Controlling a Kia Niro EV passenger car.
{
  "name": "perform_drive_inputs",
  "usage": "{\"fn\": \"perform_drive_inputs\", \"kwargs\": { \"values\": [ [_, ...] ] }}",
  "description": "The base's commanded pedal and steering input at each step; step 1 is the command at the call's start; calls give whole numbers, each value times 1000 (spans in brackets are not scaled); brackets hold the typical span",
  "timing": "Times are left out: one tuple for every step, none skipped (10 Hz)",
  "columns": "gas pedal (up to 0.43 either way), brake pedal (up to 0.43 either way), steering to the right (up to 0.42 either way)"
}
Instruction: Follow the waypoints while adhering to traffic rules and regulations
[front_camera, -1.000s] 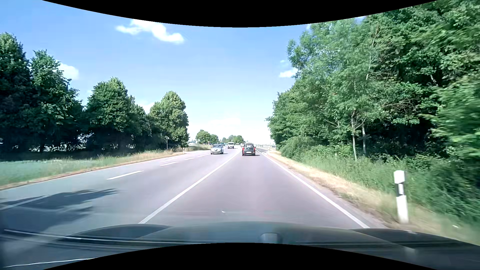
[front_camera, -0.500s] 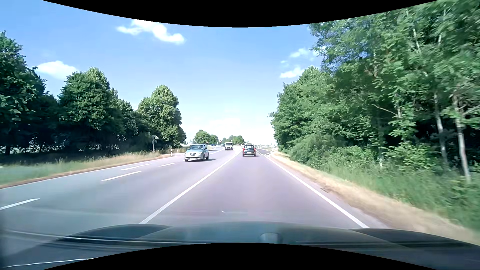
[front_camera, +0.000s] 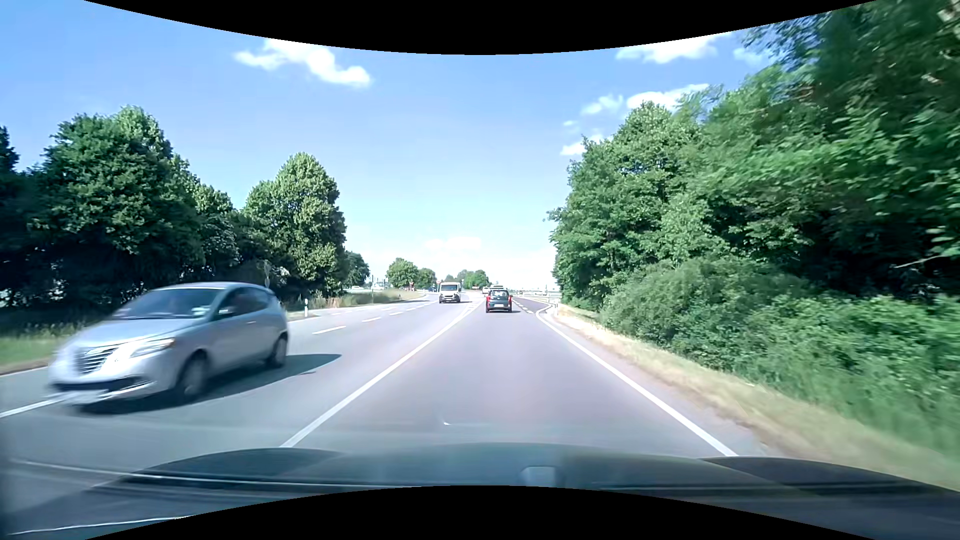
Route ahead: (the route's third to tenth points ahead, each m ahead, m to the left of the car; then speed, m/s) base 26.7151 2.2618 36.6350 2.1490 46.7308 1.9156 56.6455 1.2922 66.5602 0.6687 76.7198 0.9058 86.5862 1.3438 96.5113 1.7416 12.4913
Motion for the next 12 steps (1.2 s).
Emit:
{"fn": "perform_drive_inputs", "kwargs": {
  "values": [
    [20, 6, -1],
    [20, 6, -1],
    [20, 6, -1],
    [20, 6, -1],
    [20, 6, -1],
    [20, 6, -1],
    [20, 6, -1],
    [20, 6, -1],
    [20, 6, -1],
    [20, 6, -1],
    [20, 6, -1],
    [28, 6, -1]
  ]
}}
